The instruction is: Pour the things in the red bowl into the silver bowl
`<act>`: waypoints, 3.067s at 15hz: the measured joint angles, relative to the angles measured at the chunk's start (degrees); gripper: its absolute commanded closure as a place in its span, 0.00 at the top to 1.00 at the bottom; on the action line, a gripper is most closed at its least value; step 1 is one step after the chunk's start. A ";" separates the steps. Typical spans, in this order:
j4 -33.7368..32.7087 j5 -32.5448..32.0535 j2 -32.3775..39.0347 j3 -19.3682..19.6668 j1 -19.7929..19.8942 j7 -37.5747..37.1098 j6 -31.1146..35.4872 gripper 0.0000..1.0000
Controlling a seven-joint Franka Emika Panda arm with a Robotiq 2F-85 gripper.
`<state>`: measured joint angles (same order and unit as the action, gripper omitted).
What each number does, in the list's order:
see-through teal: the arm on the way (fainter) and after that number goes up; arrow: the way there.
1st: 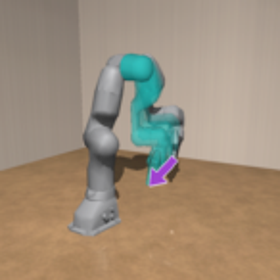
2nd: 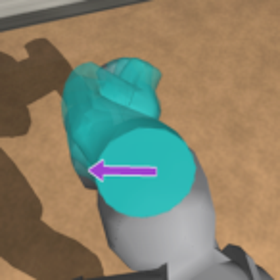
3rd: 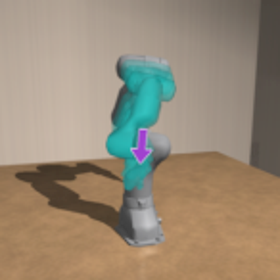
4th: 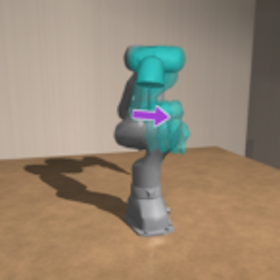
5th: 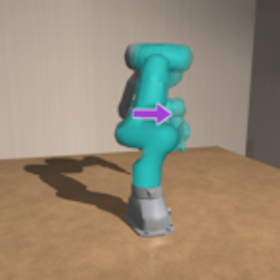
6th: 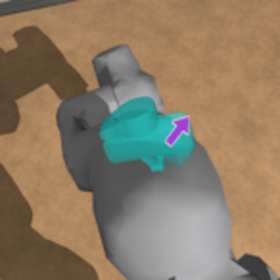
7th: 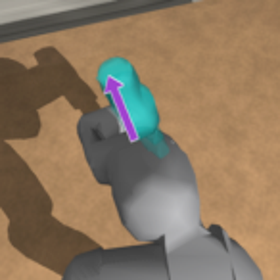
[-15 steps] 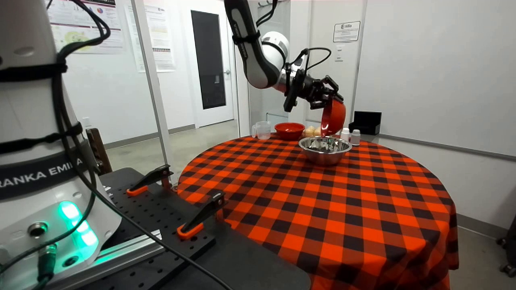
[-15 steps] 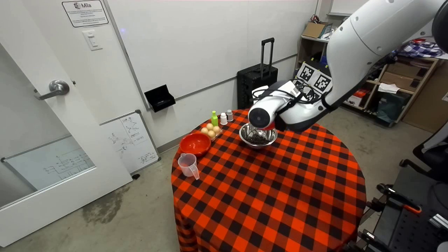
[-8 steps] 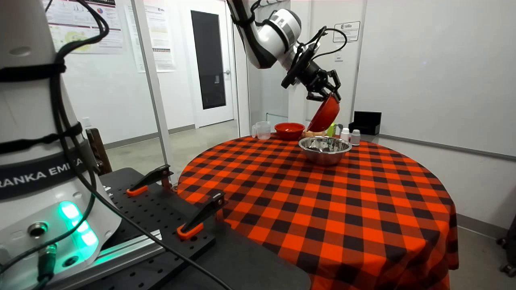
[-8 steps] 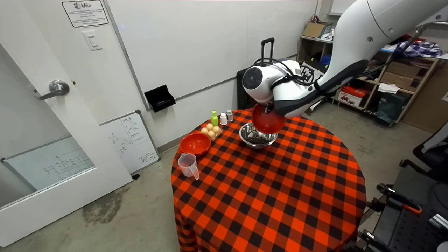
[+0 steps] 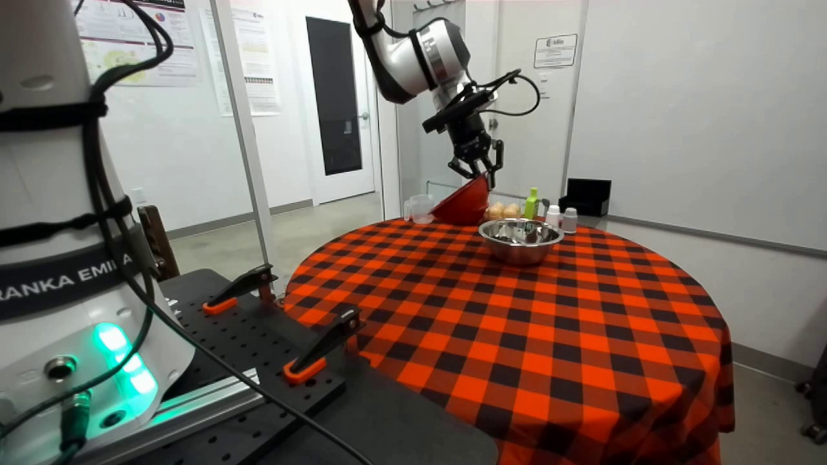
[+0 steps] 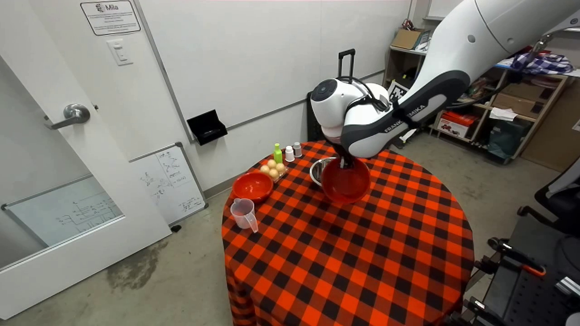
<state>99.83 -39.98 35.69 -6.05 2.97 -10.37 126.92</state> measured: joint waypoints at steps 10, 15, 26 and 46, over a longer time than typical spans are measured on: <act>8.36 25.78 2.49 -2.29 -3.64 21.88 -6.72 0.03; 6.84 35.83 7.32 -3.79 -1.87 31.23 -11.09 0.03; 2.97 42.58 9.98 -2.55 0.22 27.82 6.48 0.03; 6.69 40.79 7.14 2.06 -2.64 17.05 12.81 1.00</act>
<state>106.52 0.81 42.83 -3.99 0.33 6.69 139.73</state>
